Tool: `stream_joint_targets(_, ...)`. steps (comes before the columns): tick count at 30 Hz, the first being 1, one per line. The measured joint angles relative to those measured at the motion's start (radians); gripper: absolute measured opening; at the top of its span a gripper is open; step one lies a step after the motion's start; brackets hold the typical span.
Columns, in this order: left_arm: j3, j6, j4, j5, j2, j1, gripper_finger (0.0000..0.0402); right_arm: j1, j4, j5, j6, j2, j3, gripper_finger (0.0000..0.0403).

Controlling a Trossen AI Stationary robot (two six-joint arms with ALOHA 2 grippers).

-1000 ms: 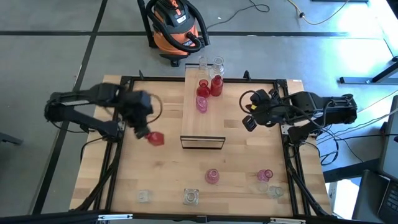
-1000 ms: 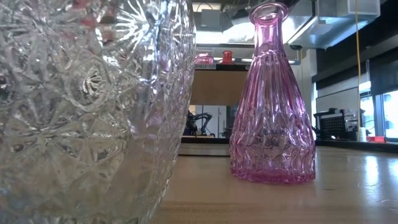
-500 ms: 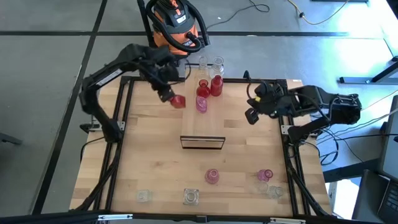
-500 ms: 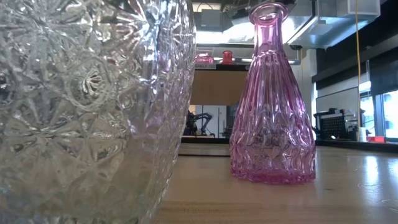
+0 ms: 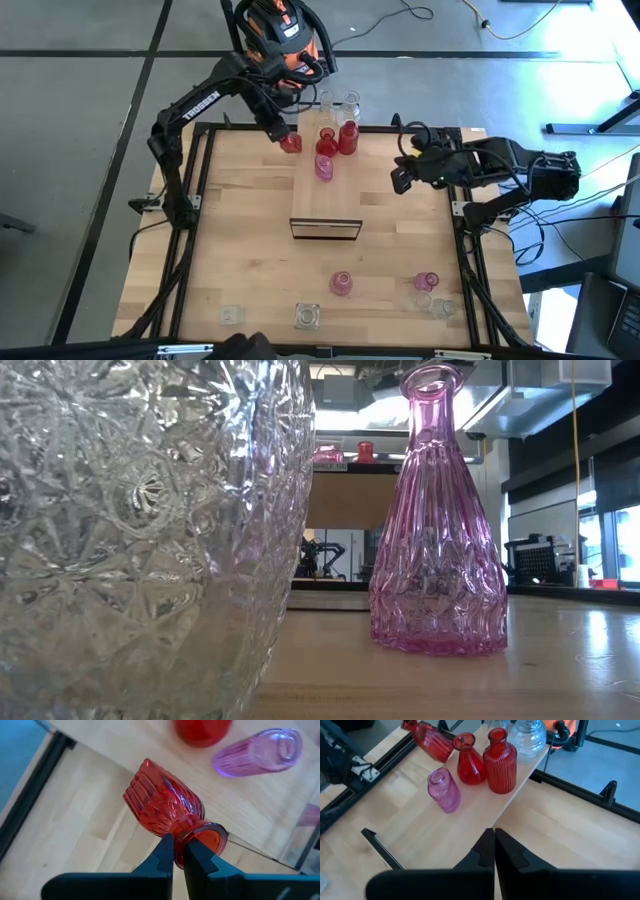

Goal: Sort vases onto shelf
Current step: Put the red vase on the shelf aligned with the other red vases

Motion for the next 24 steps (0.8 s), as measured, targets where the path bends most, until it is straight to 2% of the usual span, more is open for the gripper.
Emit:
stream_joint_targets(5,0.0,0.037,0.001,0.005,0.023,-0.001,0.0022,0.0,0.0,0.025,0.034,0.0,0.0,0.0001)
stream_joint_targets(9,0.0,0.066,0.009,0.006,0.025,-0.001,0.0016,0.0,0.0,0.041,0.054,0.002,0.0,0.0001)
stream_joint_targets(15,0.0,0.065,0.07,0.084,0.025,-0.002,0.0014,0.0,0.0,0.055,0.084,0.007,0.0,0.0001)
stream_joint_targets(24,0.0,0.067,0.082,0.079,0.025,-0.002,0.0016,0.0,0.003,0.051,0.106,0.033,-0.001,0.0001)
